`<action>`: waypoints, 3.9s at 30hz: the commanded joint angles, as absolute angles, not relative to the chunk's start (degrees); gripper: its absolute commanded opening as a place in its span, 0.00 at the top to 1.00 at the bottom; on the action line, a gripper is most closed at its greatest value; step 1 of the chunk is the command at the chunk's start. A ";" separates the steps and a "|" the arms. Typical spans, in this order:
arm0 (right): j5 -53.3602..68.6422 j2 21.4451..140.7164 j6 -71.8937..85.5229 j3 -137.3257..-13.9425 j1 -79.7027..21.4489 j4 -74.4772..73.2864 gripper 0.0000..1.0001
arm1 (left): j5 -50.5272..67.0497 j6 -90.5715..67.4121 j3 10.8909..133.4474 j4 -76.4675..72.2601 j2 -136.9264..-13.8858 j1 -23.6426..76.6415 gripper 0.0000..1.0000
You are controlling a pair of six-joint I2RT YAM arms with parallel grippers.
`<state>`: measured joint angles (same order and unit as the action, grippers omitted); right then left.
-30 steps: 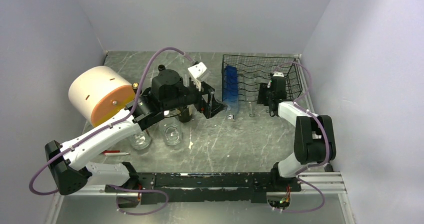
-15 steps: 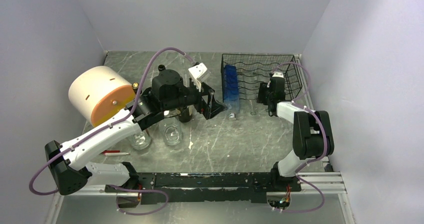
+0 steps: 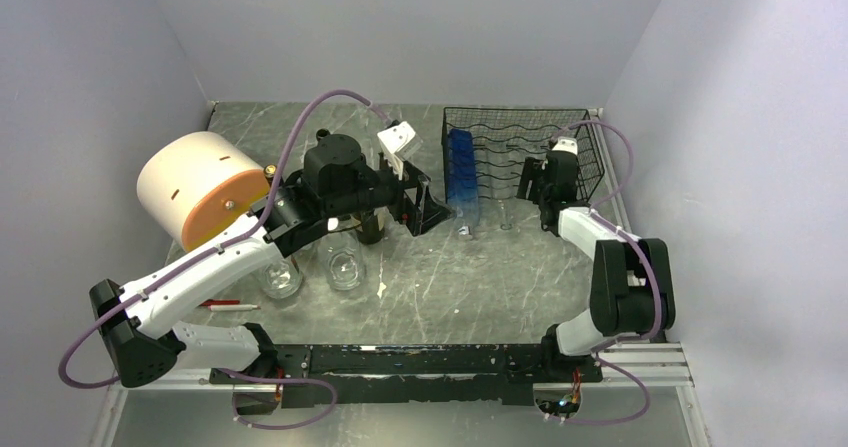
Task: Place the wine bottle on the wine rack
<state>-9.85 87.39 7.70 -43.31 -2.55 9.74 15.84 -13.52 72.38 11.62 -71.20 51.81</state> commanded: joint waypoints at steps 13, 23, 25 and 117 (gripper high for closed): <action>-13.45 78.82 15.10 -45.90 -2.06 -2.96 0.24 | 16.93 -14.46 73.04 12.88 -70.89 51.78 0.01; -14.01 75.48 20.73 -43.13 -2.11 -19.50 0.37 | 16.22 -13.63 73.12 13.95 -71.64 51.79 0.01; -14.04 75.72 21.00 -42.39 -2.08 -19.68 0.42 | 15.76 -13.55 73.29 14.02 -71.57 51.77 0.01; 2.04 93.69 1.92 -77.09 -51.33 3.50 0.38 | -39.73 -19.30 74.63 25.37 -51.24 51.68 0.01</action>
